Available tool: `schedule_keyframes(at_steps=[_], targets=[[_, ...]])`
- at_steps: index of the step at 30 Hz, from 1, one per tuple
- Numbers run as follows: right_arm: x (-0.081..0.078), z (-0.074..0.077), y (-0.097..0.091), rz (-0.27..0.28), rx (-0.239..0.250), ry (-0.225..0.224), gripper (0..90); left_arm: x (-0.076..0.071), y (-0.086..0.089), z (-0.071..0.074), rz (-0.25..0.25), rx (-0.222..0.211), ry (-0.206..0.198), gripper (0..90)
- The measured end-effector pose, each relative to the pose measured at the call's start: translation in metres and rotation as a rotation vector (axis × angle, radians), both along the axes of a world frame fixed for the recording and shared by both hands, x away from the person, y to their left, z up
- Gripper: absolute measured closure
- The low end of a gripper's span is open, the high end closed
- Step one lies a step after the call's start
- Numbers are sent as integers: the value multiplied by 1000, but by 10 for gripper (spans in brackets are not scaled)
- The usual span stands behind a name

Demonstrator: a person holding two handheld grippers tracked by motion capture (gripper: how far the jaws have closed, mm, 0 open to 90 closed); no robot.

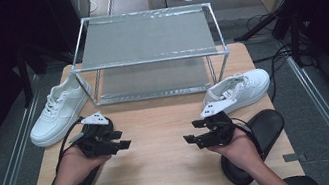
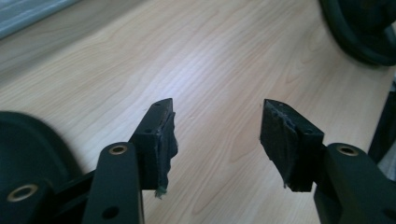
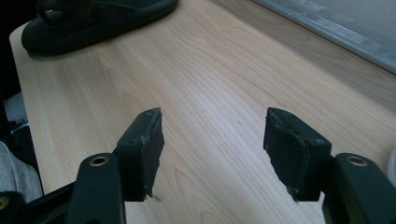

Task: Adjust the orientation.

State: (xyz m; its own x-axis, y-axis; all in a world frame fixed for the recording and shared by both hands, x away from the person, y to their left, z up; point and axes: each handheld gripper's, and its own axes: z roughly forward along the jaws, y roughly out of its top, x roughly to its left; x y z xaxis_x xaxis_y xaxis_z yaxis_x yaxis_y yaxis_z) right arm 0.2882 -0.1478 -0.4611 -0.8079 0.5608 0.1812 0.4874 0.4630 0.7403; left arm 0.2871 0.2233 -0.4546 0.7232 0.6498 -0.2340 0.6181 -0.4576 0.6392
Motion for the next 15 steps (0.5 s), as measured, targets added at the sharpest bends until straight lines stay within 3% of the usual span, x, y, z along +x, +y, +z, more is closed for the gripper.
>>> schedule_keyframes(at_steps=[15], targets=[[4, -1, 9, 30, -2, -5, 398, -1, 39, -6, 115, 51, 9, 468]])
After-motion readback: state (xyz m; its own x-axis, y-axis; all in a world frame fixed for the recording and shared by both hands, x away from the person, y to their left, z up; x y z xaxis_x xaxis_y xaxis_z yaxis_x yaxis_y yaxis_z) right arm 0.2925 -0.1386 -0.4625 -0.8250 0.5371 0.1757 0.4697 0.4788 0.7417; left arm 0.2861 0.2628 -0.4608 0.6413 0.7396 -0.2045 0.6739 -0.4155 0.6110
